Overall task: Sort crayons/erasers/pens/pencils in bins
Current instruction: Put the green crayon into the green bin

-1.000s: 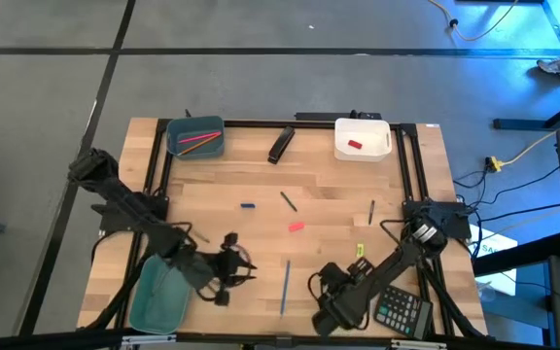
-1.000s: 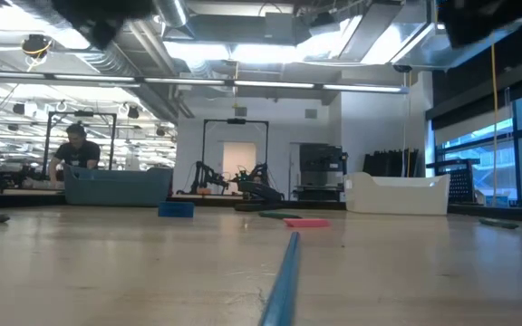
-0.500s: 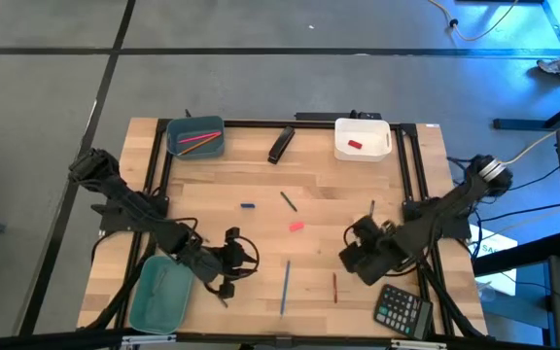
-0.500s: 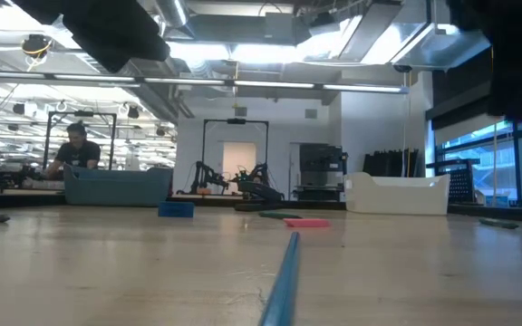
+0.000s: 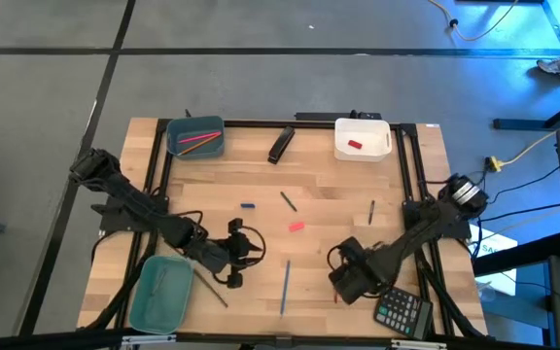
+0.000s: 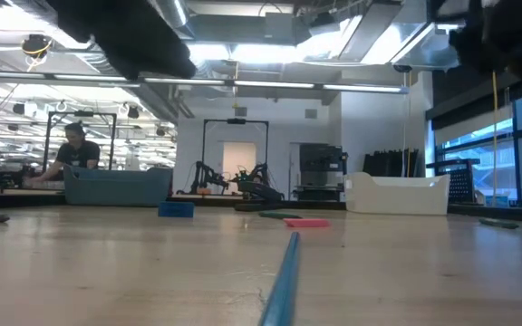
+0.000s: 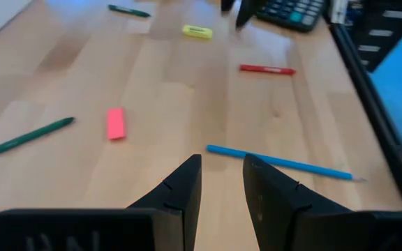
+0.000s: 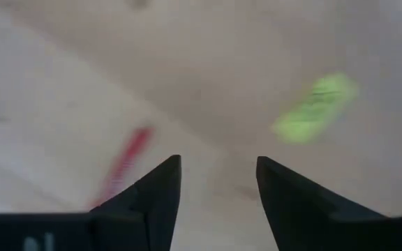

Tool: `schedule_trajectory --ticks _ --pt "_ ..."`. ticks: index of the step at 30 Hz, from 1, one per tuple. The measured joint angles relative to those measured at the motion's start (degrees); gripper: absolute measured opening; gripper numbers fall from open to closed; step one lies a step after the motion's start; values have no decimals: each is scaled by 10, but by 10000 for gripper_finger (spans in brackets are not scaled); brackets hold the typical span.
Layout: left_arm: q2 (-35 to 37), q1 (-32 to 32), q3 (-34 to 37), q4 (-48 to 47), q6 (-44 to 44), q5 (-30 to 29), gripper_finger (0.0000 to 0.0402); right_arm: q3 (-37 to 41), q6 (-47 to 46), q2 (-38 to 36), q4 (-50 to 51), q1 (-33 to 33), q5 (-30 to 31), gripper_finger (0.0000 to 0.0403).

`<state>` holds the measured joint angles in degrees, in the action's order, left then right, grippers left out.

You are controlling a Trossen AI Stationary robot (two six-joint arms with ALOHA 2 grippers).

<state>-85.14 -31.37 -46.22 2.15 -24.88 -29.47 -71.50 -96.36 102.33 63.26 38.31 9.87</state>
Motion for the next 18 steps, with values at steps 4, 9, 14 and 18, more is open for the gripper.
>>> schedule_trajectory --ticks 4,9,14,18 --pt "0 18 0 -2 0 1 98 -75 21 21 211 -30 29 189" --pt "0 19 0 -8 0 9 98 -19 73 -24 232 -99 31 189" --pt "0 8 0 -19 1 20 98 134 130 -128 110 -192 21 189" --pt "0 6 0 -22 1 20 98 238 129 -206 65 -263 6 189"
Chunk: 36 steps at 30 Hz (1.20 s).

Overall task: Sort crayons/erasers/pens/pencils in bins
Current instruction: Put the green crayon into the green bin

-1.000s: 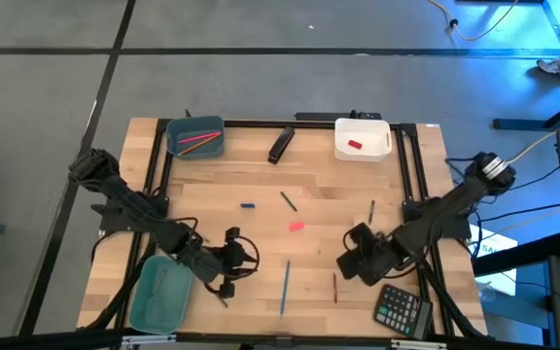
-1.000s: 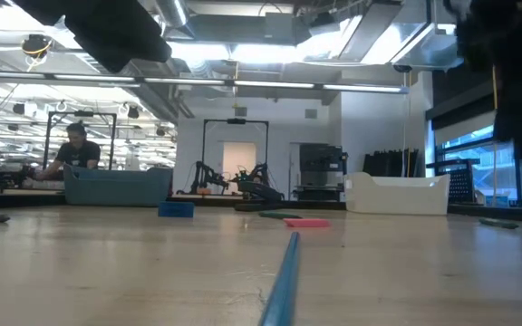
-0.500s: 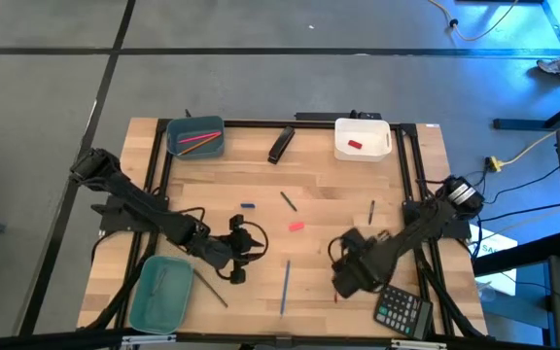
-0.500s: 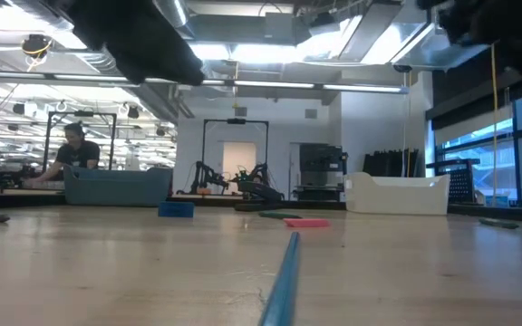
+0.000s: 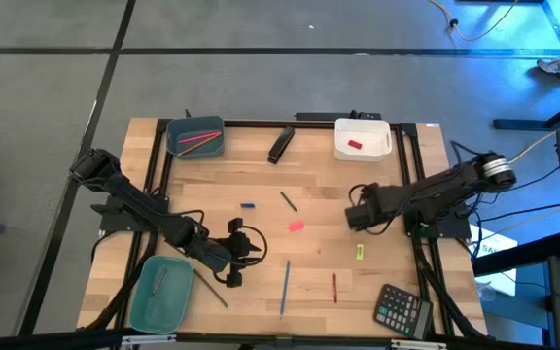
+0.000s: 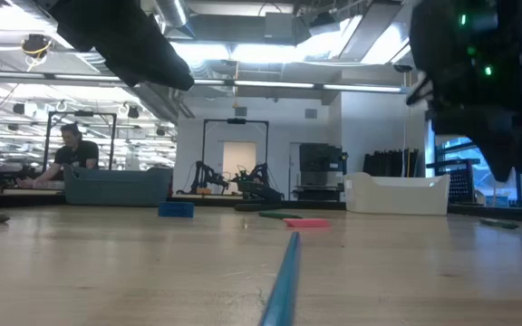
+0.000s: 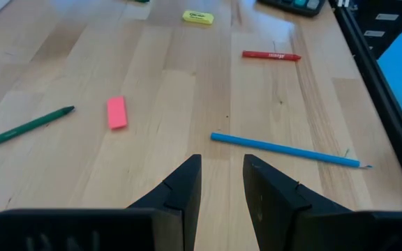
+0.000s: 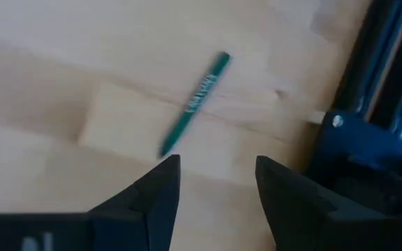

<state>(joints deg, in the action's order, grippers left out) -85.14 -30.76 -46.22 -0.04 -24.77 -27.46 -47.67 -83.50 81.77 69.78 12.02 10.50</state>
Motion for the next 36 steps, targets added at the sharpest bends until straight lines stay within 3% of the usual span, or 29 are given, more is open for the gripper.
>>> schedule_trajectory --ticks 5,15,28,36 --pt "0 3 0 0 8 0 98 86 16 -52 -118 -43 -10 189" --pt "0 13 0 0 13 -2 98 165 49 -56 -225 -97 -16 183" --pt "0 17 0 0 14 -4 98 176 98 -57 -253 -145 -68 52" --pt "0 17 0 -6 15 -4 98 172 109 -56 -255 -148 -74 43"
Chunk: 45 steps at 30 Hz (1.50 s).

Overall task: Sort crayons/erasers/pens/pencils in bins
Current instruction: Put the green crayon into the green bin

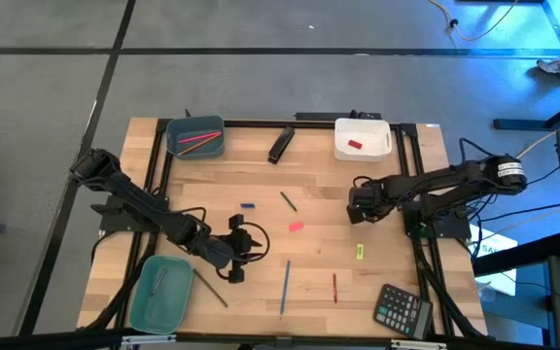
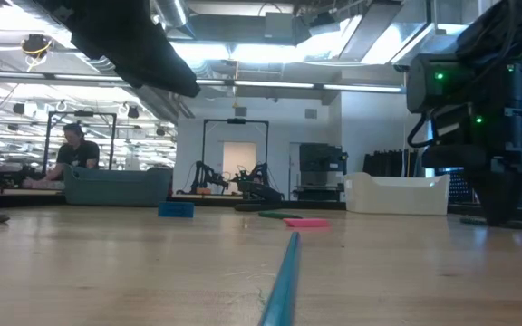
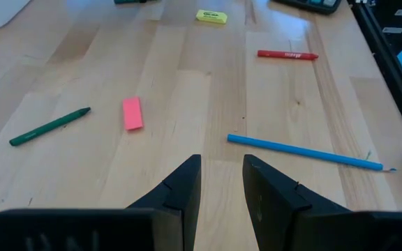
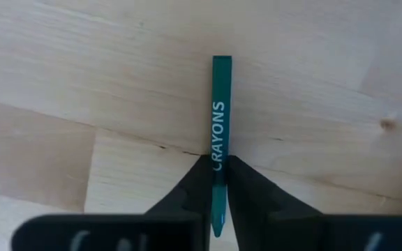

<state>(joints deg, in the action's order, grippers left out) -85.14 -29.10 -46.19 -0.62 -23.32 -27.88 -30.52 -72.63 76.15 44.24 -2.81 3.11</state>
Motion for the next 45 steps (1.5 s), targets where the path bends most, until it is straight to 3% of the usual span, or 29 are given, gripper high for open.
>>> schedule_trajectory --ticks 10,18,23,30,37,45 --pt "-9 3 0 -10 14 -30 98 -89 51 -16 -67 77 38 45" --pt "-30 22 1 13 -21 -31 104 -95 173 -3 -353 205 171 46" --pt "-30 30 1 30 -45 -26 136 -83 240 59 -520 275 243 46" --pt "-30 34 1 157 47 -25 189 -82 347 164 -730 312 258 46" --pt "-30 35 1 182 115 16 196 -83 470 238 -923 328 260 46" --pt "-35 38 0 233 120 60 196 -112 560 272 -963 335 258 46"
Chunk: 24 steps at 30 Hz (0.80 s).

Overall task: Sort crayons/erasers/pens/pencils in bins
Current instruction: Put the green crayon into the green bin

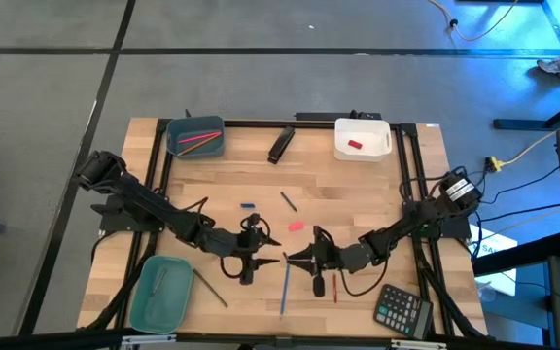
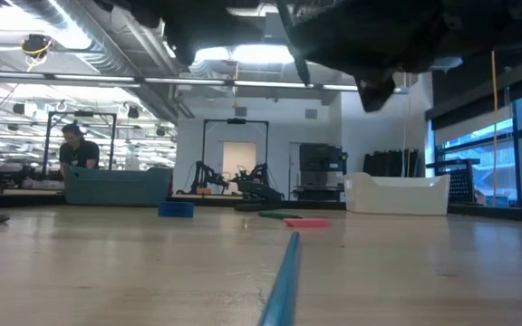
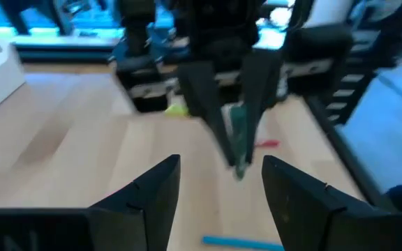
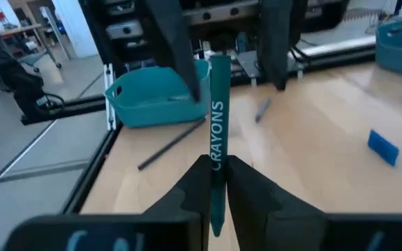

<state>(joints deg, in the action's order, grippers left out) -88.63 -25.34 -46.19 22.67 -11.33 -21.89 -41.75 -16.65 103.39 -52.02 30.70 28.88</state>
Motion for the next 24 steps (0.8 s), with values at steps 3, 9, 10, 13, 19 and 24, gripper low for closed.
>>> schedule_trajectory --ticks 3,9,10,13,19,24 --pt "-10 2 0 28 12 32 196 -19 35 2 7 0 0 46" --pt "-19 1 0 51 15 51 192 -42 70 2 15 0 0 46" --pt "-18 0 0 54 15 50 188 -44 74 2 16 0 0 46" --pt "-18 0 0 58 15 45 172 -45 81 2 18 0 0 46" --pt "-18 0 0 70 16 45 135 -45 79 2 22 0 0 46" --pt "-18 0 0 71 29 45 102 -45 78 2 23 0 0 46"
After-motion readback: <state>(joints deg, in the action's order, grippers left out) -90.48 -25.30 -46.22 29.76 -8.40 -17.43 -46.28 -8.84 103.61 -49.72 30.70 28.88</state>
